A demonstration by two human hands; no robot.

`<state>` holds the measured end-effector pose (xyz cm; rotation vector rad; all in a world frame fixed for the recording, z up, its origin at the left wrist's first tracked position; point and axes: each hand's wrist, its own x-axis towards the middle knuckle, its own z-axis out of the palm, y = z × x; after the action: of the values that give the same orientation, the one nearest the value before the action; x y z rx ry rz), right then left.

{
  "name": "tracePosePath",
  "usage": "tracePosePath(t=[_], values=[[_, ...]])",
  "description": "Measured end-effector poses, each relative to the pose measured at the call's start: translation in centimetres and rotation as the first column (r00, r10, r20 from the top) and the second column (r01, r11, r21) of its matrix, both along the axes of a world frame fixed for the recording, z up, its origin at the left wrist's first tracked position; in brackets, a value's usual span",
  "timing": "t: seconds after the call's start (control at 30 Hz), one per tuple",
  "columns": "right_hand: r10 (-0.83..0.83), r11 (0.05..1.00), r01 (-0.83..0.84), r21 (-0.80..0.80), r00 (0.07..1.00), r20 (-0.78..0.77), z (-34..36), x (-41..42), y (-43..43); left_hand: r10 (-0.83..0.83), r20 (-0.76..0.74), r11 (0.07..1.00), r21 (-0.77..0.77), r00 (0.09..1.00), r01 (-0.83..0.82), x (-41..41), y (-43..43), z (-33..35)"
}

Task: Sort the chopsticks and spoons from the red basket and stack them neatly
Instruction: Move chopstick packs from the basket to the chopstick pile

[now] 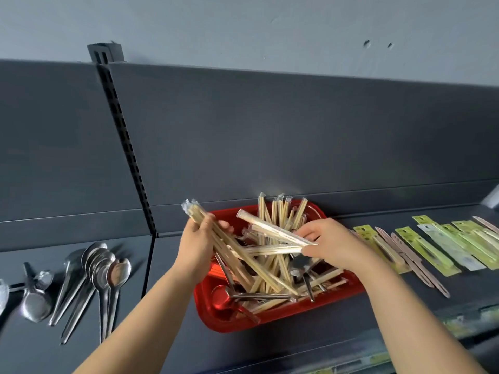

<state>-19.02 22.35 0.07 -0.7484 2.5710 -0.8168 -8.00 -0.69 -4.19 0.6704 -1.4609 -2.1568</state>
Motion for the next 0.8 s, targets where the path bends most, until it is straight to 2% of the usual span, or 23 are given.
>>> tracePosePath(t=[0.07,0.13,0.33,0.47,0.6,0.7,0.8], values=[[-0.024,1.0,0.024,-0.02,1.0,-0.002,0.7,-0.4,1.0,0.103,-0.065,0.994,0.03,0.993,-0.101,-0.7,0.0,0.5],[-0.056,0.997,0.056,-0.055,0.998,-0.002,1.1,-0.8,2.0,0.167,-0.096,0.986,-0.011,0.981,-0.168,-1.2,-0.1,0.9],[-0.158,0.957,0.161,-0.241,0.987,0.032,0.7,-1.9,3.7,0.251,-0.15,0.897,-0.335,0.956,-0.288,-2.9,-1.1,2.4],[-0.186,0.939,0.203,-0.28,0.979,0.084,-0.9,-2.0,3.1,0.186,-0.01,0.885,-0.433,0.983,-0.172,-4.6,0.1,2.3],[-0.192,0.932,0.226,-0.283,0.971,0.142,-2.7,-1.8,2.1,0.031,0.191,0.939,-0.342,0.981,0.037,-5.9,2.2,0.9],[-0.203,0.927,0.245,-0.285,0.965,0.168,-4.2,-1.7,1.5,0.019,0.359,0.874,-0.46,0.933,0.159,-6.7,3.0,-0.8],[-0.199,0.938,0.242,-0.247,0.962,0.186,-5.2,-1.9,1.0,0.008,0.466,0.839,-0.485,0.885,0.248,-7.3,3.7,-2.0]])
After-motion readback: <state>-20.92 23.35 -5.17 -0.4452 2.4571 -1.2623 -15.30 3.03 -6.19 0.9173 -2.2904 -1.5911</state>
